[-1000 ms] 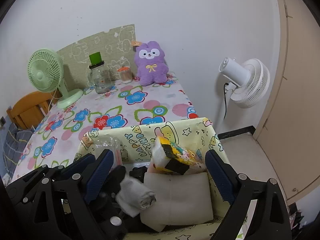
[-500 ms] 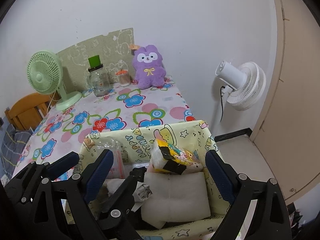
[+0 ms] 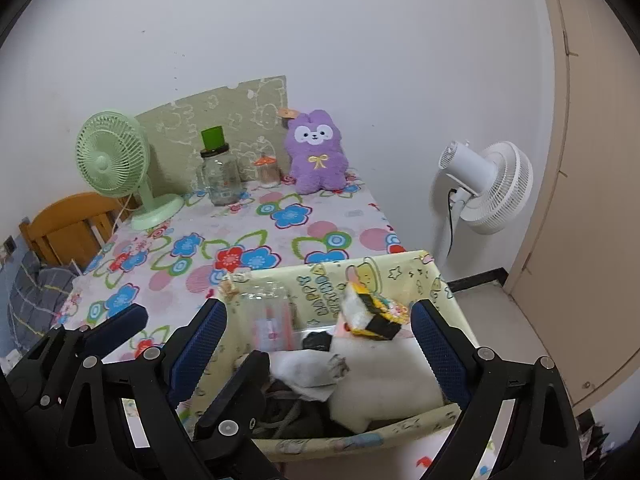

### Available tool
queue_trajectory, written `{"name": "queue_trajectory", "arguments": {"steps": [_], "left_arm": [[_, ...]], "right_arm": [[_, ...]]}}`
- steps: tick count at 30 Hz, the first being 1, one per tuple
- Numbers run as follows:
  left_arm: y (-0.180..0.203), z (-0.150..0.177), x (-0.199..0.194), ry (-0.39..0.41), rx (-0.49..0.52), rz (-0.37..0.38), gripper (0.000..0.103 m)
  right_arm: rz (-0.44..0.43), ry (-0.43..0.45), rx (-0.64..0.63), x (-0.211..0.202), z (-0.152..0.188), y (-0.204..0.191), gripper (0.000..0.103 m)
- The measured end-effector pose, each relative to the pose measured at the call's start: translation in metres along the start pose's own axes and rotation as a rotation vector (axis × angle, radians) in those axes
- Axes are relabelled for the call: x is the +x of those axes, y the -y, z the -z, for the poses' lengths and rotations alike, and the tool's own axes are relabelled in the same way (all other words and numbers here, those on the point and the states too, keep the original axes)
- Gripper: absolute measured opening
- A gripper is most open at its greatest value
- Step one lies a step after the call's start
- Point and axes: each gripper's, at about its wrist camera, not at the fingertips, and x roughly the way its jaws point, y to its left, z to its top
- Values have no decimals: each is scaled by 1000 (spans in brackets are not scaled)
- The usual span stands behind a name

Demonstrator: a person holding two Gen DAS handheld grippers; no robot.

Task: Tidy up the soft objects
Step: 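Open the left tool over the box while the right tool releases the tissue pack, then withdraw both tools from the box back over the table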

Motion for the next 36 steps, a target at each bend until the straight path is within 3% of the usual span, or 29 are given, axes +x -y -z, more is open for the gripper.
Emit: {"name": "queue_trajectory", "arguments": {"steps": [12, 36], "left_arm": [[-32, 9, -34, 47, -35, -62, 102], [-118, 39, -93, 112, -176, -199, 103]], "right_arm": [[-33, 43, -39, -26, 3, -39, 96], [-92, 103, -38, -64, 16, -79, 96]]}}
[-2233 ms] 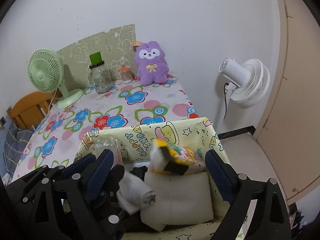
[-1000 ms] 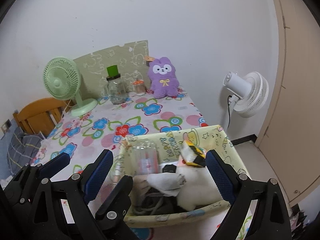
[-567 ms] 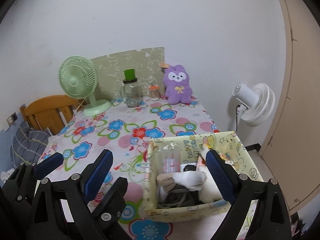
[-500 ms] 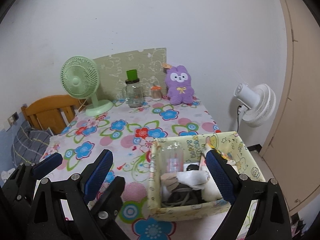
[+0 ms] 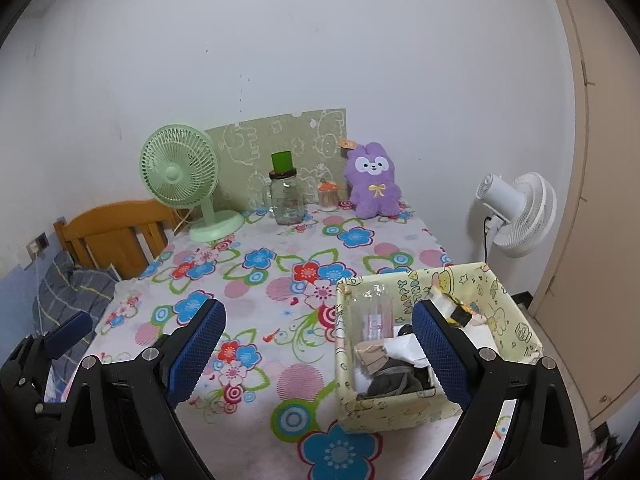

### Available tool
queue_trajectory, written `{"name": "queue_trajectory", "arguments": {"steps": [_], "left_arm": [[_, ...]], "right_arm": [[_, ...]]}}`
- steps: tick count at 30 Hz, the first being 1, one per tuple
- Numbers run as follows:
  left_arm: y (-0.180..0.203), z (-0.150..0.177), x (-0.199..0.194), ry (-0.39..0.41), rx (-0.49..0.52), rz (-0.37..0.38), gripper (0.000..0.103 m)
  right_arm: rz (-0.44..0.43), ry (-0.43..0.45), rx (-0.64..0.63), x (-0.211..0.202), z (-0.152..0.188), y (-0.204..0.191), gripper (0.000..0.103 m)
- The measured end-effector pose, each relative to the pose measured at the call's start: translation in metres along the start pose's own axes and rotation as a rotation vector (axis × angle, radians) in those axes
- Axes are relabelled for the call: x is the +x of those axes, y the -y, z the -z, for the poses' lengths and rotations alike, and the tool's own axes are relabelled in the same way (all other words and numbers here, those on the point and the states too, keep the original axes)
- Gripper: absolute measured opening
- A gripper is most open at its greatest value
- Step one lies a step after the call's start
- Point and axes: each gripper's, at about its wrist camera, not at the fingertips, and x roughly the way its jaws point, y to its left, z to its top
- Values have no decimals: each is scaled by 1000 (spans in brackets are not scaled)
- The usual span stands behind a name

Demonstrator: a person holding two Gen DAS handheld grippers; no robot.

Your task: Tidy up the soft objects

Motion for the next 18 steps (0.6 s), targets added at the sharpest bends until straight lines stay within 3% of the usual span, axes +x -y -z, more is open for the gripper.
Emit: {"name": "queue_trajectory", "arguments": {"steps": [18], "left_arm": [[-22, 1, -28, 48, -12, -45, 103]], "right_arm": [[-13, 48, 37, -25, 9, -3, 99]]}}
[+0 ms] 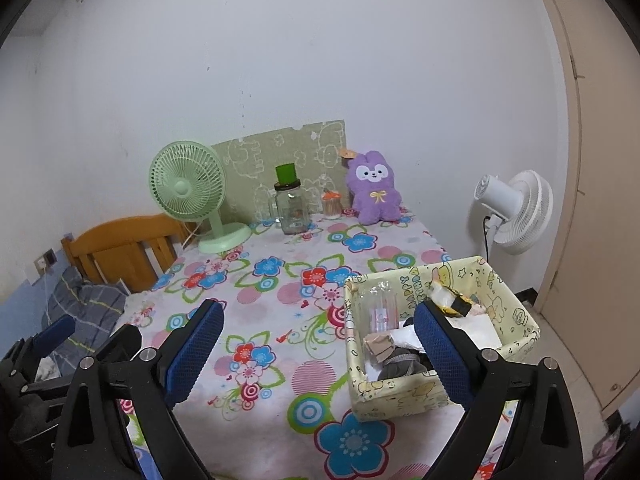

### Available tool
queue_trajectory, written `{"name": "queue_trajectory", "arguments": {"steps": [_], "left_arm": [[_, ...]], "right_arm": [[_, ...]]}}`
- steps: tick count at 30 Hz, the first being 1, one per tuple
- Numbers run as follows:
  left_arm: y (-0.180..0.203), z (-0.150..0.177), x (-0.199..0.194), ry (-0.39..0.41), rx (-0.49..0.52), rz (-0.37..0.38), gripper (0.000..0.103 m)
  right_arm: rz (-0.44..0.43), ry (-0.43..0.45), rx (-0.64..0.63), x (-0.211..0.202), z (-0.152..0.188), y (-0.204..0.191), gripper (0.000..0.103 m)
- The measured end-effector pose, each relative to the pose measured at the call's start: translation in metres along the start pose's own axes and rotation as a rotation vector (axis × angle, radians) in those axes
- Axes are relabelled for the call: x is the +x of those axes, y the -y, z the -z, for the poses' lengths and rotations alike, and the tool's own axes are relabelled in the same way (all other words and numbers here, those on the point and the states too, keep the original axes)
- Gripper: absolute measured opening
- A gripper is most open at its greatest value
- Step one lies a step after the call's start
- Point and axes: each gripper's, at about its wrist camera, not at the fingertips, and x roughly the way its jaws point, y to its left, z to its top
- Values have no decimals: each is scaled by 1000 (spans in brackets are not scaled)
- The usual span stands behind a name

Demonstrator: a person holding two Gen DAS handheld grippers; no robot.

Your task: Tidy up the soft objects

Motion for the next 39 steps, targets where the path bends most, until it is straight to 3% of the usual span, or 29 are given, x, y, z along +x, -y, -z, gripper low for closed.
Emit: {"name": "queue_trajectory", "arguments": {"steps": [39], "left_arm": [[2, -3, 4, -14, -18, 5, 103]], "right_arm": [[41, -3, -41, 3, -2, 2, 99]]}}
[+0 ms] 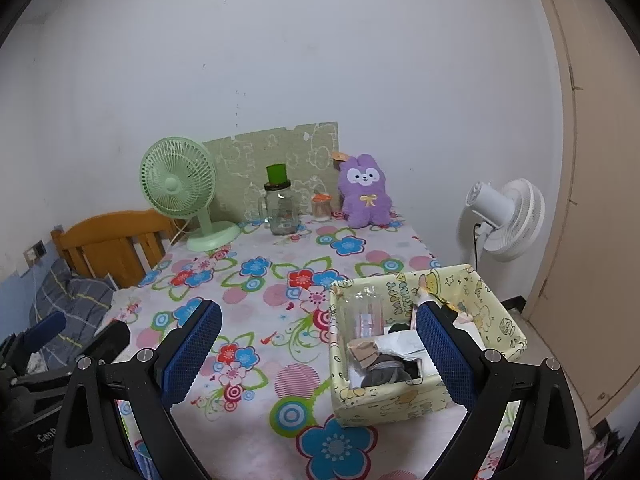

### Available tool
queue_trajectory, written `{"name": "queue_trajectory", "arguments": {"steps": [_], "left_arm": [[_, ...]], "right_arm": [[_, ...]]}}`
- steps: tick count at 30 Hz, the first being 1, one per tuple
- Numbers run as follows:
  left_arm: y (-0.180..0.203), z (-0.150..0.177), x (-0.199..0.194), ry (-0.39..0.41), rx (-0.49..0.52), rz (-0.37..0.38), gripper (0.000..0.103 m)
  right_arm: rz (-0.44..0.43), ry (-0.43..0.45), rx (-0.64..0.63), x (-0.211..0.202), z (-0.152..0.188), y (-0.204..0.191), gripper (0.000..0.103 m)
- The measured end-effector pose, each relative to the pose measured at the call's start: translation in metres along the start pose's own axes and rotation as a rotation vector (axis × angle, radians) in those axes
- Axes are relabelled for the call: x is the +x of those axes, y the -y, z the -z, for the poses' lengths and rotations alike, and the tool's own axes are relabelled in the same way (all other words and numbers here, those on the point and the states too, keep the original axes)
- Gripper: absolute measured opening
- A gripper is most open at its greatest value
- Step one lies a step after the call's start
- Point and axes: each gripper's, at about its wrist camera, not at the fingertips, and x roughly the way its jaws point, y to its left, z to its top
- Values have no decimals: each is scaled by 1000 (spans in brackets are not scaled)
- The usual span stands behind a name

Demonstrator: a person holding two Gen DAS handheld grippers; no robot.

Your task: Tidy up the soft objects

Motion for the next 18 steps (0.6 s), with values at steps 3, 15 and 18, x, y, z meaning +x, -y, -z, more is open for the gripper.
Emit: {"name": "queue_trajectory", "arguments": {"steps": [3, 15, 18], "left_arm": [[0, 0, 1, -1, 1, 0, 103], [-1, -2, 3, -4, -7, -4, 103], [-1, -3, 7, -8, -5, -6, 103]], "right_arm": [[0, 0, 2, 1, 0, 0, 99], [-5, -4, 11, 3, 5, 0, 99], [-8, -8, 12, 4, 7, 0, 99]]}}
